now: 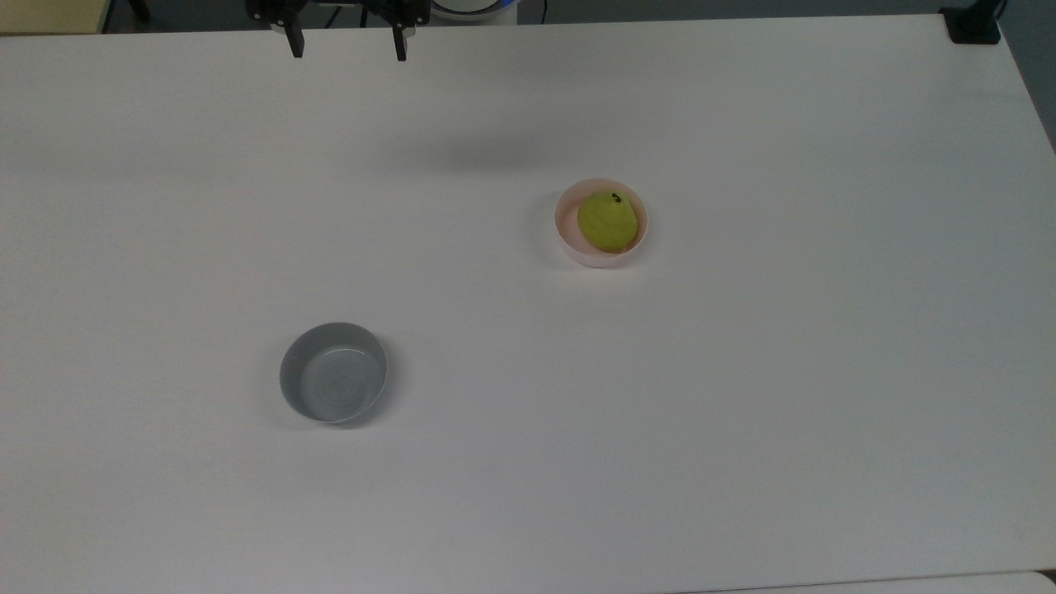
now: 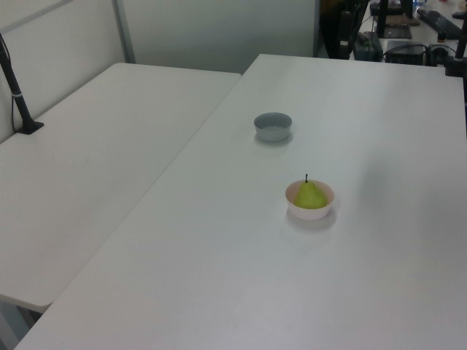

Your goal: Pick up a pear from the bowl

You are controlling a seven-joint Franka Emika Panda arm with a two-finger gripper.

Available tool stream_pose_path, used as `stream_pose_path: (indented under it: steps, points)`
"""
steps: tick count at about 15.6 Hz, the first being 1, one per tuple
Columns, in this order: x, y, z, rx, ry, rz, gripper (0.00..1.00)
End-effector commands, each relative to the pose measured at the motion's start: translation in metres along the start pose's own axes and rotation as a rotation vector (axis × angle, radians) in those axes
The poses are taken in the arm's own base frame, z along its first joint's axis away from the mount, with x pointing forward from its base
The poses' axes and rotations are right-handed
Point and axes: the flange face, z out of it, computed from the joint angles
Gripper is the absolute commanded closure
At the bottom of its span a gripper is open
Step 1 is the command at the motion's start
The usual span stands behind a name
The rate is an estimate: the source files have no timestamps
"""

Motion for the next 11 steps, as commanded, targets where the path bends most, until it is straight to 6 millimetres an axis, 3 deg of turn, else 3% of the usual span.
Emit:
stream_pose_path:
  steps: [1, 11]
  points:
    - [0.0013, -0.0036, -0.0010, 0.016, 0.009, 0.008, 0.00]
    - [0.0006, -0.0027, -0.0024, 0.016, 0.009, 0.003, 0.00]
